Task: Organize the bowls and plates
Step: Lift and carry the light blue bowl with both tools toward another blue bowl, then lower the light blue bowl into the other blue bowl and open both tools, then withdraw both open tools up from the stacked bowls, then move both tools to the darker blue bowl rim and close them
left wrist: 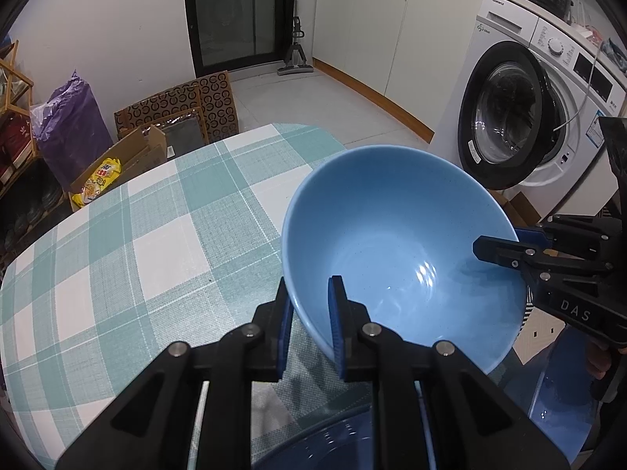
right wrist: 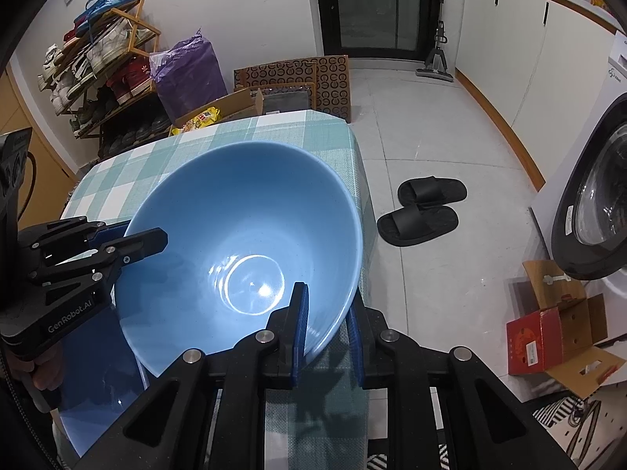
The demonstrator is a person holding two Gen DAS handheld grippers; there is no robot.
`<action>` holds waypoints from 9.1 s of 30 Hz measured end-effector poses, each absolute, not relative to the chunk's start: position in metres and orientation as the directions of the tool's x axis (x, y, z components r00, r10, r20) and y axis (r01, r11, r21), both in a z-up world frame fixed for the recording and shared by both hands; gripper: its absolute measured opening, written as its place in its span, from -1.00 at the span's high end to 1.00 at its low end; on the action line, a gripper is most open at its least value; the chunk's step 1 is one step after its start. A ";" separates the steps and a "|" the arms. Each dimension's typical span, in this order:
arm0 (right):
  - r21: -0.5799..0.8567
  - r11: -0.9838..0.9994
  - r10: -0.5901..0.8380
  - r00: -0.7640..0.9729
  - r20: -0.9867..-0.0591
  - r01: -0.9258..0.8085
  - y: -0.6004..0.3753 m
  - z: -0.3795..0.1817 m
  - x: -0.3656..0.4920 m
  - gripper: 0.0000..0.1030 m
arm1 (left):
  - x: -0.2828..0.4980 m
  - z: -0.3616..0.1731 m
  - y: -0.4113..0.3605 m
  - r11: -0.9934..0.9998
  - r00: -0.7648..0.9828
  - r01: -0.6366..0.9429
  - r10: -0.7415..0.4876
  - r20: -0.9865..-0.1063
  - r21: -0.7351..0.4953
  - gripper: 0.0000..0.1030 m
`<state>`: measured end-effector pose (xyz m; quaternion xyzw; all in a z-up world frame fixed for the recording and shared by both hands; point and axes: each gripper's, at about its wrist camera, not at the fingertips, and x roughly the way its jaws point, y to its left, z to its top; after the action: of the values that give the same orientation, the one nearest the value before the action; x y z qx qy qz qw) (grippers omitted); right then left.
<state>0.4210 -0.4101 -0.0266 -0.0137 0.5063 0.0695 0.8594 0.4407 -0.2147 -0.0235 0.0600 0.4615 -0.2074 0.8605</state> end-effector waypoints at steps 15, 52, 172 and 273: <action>0.012 0.993 0.073 0.549 -0.833 -0.114 -0.414 0.018 0.395 0.63 | 0.423 0.011 -0.220 0.900 0.544 0.430 -0.326 -0.773 -0.077 0.70; -0.037 0.990 0.065 0.670 -0.740 -0.138 -0.371 0.137 0.294 0.63 | 0.343 0.096 -0.186 0.902 0.658 0.429 -0.342 -0.671 -0.039 0.70; -0.295 0.918 -0.094 0.578 -0.810 -0.264 -0.252 -0.005 0.246 0.58 | 0.283 -0.016 -0.133 0.944 0.588 0.331 -0.197 -0.785 0.011 0.67; 0.062 0.994 -0.005 0.586 -0.810 0.095 -0.474 -0.001 0.141 -0.99 | 0.186 -0.012 -0.241 0.915 0.568 0.349 -0.379 -0.731 -0.204 -0.96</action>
<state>0.1411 -0.4740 -0.0014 0.0495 0.4539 -0.0282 0.8892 0.1857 -0.2411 -0.0115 -0.0181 0.4170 -0.2058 0.8851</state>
